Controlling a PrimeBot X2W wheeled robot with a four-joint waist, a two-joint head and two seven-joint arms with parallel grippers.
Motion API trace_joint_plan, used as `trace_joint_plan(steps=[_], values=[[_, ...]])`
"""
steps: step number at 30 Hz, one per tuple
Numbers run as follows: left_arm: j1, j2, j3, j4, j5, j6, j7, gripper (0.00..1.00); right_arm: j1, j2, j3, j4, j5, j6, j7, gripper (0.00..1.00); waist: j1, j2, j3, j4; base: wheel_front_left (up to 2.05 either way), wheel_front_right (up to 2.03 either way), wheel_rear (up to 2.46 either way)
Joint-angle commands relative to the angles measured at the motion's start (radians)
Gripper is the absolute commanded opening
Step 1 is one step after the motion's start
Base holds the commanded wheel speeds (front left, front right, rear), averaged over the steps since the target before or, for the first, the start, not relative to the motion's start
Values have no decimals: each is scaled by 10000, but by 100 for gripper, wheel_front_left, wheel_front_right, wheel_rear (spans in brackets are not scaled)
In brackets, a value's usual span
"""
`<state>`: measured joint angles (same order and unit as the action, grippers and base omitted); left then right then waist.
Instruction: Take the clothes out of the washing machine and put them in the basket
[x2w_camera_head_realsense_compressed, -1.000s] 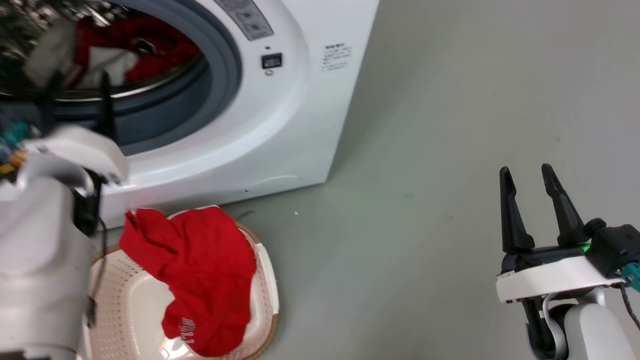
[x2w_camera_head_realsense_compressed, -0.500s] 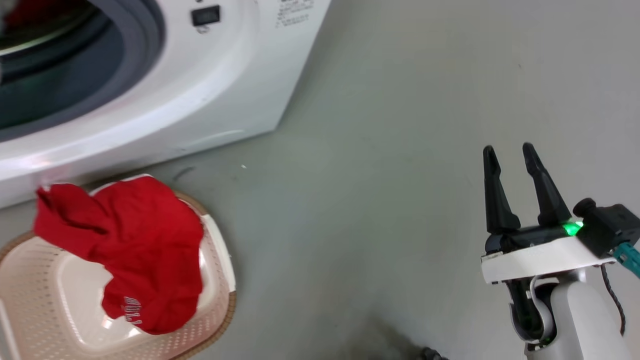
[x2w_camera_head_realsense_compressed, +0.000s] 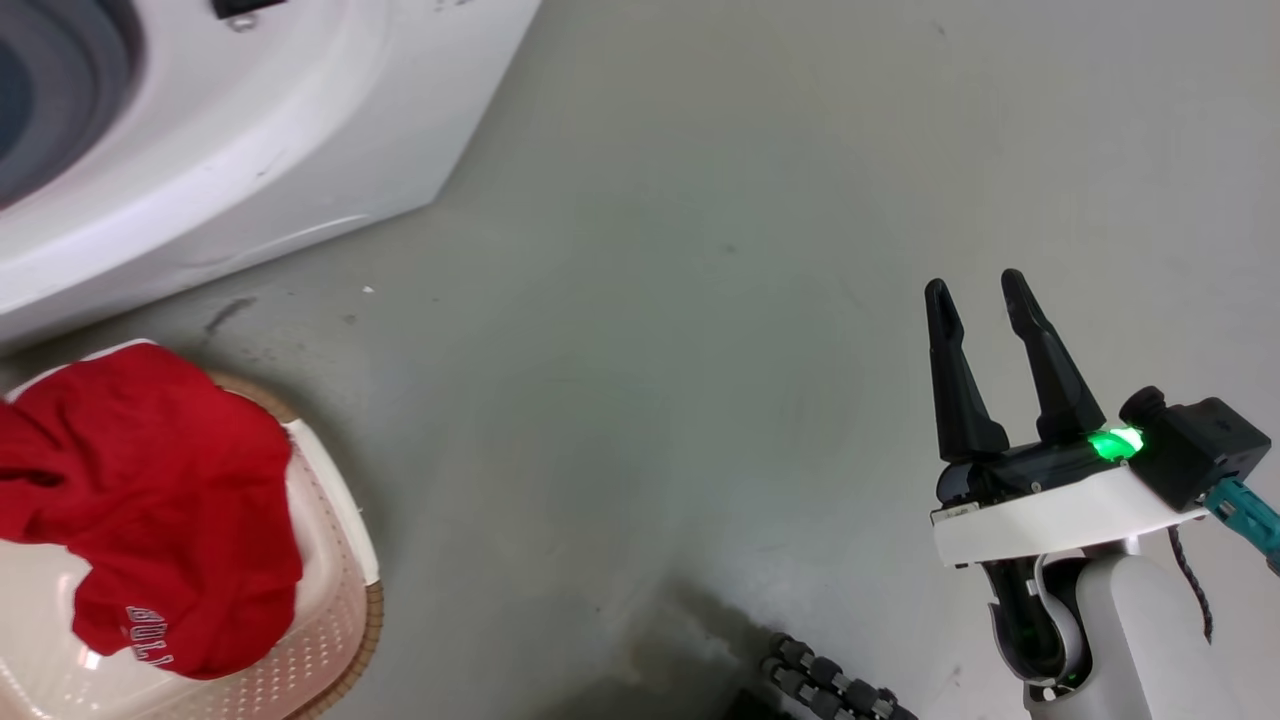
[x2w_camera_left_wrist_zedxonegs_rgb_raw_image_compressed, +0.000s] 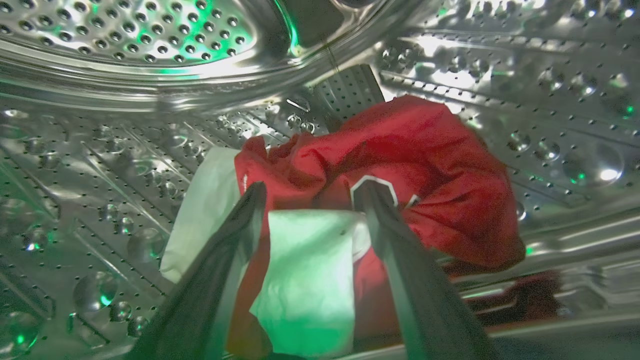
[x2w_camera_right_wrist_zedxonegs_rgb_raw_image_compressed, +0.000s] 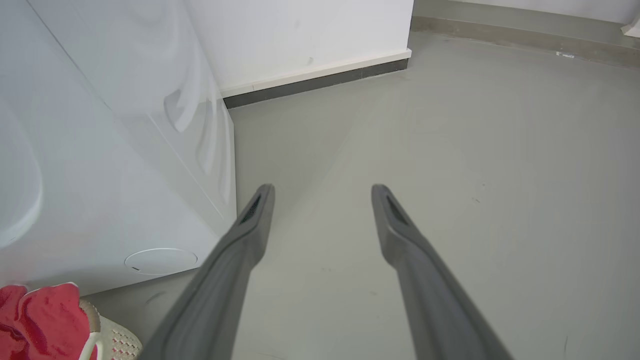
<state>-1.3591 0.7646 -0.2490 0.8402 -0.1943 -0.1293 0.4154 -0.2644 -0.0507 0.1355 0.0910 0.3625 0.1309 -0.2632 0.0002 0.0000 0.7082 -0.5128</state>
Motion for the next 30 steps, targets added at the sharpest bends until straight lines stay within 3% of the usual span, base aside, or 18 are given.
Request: trace_joint_plan(steps=[1, 6, 13, 23, 24, 25, 30], values=[[-152, 132, -98, -100, -83, -14, 276, 100, -45, 9, 35, -71, 76, -3, -17, 100, -2, 0, 199, -189, 0, 0, 0], [-379, 749, -407, -570, -259, -6, 1365, 100, 31, 10, 212, -203, 243, -3, -18, 100, -2, 0, 546, -410, 0, 0, 0], [-129, 1188, -502, -1126, -576, -7, 2653, 100, 156, 9, 170, -492, 347, -3, -18, 100, -2, 0, 943, -402, 0, 0, 0], [108, 1633, -390, -1425, -783, 199, 3403, 100, 269, 9, 181, -758, 464, -3, -18, 100, -2, 0, 1226, -422, 0, 0, 0], [56, 1664, -401, -1440, -750, 212, 3359, 43, 255, 10, 203, -765, 484, -3, -18, 100, -2, 0, 1248, -429, 0, 0, 0], [11, 1685, -421, -1438, -732, 206, 3328, 0, 233, 10, 223, -772, 495, -3, -18, 100, -2, 0, 1262, -437, 0, 0, 0], [-397, 1778, -506, -1346, -629, 188, 2827, 0, 105, 9, 300, -782, 541, -3, -19, 100, -2, 0, 1271, -484, 0, 0, 0]])
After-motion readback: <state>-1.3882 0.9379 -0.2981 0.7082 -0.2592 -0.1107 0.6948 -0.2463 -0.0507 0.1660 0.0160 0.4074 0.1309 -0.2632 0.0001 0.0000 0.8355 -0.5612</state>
